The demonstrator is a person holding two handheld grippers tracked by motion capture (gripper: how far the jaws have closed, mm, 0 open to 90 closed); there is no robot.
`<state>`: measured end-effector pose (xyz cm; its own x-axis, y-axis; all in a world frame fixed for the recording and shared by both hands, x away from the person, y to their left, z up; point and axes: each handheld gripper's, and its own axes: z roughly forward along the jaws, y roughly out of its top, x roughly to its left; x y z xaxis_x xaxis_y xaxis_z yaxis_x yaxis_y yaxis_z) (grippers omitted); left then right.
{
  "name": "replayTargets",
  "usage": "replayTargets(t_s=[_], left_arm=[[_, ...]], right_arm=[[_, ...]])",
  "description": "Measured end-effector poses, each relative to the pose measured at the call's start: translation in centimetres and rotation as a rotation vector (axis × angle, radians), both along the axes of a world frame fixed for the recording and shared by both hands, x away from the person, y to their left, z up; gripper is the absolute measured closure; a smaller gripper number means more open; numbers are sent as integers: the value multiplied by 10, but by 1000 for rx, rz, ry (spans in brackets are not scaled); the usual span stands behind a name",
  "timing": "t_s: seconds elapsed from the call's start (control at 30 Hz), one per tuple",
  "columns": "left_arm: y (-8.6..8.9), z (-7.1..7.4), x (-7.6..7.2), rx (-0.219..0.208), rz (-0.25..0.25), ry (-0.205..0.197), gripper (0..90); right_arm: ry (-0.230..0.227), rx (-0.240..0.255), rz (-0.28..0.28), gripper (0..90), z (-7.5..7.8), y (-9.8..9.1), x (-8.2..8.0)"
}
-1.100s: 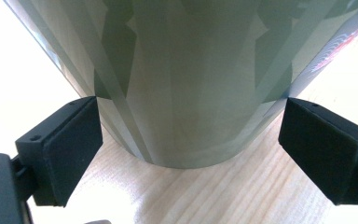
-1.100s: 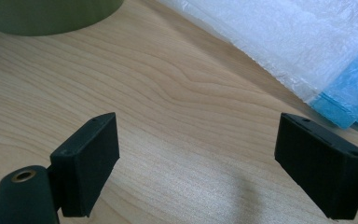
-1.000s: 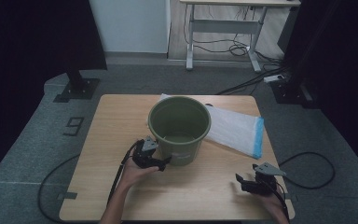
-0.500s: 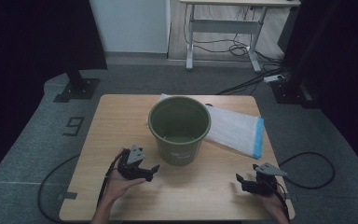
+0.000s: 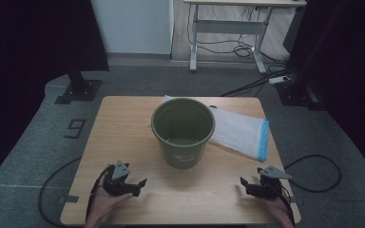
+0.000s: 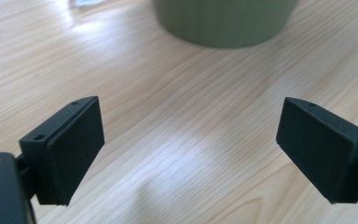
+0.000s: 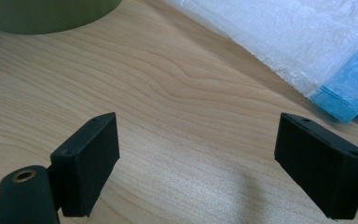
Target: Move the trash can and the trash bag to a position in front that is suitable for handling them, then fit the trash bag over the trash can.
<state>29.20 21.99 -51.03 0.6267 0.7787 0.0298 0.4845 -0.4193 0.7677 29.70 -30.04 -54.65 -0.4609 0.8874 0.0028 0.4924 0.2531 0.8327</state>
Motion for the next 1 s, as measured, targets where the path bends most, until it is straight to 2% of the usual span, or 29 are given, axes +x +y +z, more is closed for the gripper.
replayTargets(t_s=[0.03,0.3,0.47,0.67,0.8,1.0], left_arm=[[2,-1,0,-12,2,4,72],[9,-4,0,16,31,10,73],[13,-8,1,11,50,10,77],[16,-7,1,-2,64,1,88],[16,-6,0,-8,62,7,88],[19,-7,-3,-16,70,13,89]], right_arm=[[0,0,0,133,0,0,0],[-4,-9,-1,140,-2,1,1],[-1,-12,0,140,-3,3,3],[-37,-24,-5,162,-2,6,3],[-35,2,2,171,1,9,12],[-34,-12,15,186,7,21,34]])
